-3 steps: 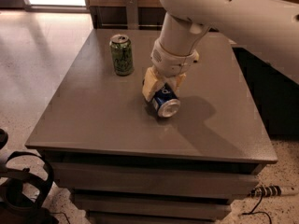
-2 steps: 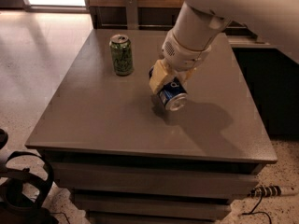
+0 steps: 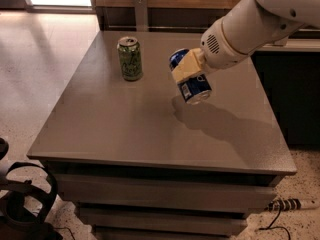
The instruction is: Place pepsi can upright
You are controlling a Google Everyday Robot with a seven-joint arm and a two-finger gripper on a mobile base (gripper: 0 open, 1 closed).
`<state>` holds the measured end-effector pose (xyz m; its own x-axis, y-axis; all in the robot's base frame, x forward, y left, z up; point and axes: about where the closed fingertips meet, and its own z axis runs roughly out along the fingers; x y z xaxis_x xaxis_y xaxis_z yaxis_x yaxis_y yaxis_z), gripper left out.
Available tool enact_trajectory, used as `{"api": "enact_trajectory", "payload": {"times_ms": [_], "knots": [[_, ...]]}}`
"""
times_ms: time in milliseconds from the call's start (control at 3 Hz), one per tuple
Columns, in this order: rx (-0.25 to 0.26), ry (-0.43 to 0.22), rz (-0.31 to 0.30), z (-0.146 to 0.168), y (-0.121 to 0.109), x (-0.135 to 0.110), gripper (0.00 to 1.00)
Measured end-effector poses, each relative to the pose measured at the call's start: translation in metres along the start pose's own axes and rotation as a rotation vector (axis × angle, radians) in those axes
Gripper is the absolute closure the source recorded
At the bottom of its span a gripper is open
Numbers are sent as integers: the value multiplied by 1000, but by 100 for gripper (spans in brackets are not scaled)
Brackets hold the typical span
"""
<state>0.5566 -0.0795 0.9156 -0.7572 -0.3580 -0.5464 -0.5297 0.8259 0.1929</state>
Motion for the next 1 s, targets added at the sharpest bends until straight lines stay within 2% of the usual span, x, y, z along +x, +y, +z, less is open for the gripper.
{"api": "enact_trajectory", "payload": {"times_ms": [333,667,1000], "knots": [[-95,-156,-11,0,-8,-11,100],[-210,-275,-55,5,7,-24,100],[-280,-357,-136,10,22,-30,100]]}}
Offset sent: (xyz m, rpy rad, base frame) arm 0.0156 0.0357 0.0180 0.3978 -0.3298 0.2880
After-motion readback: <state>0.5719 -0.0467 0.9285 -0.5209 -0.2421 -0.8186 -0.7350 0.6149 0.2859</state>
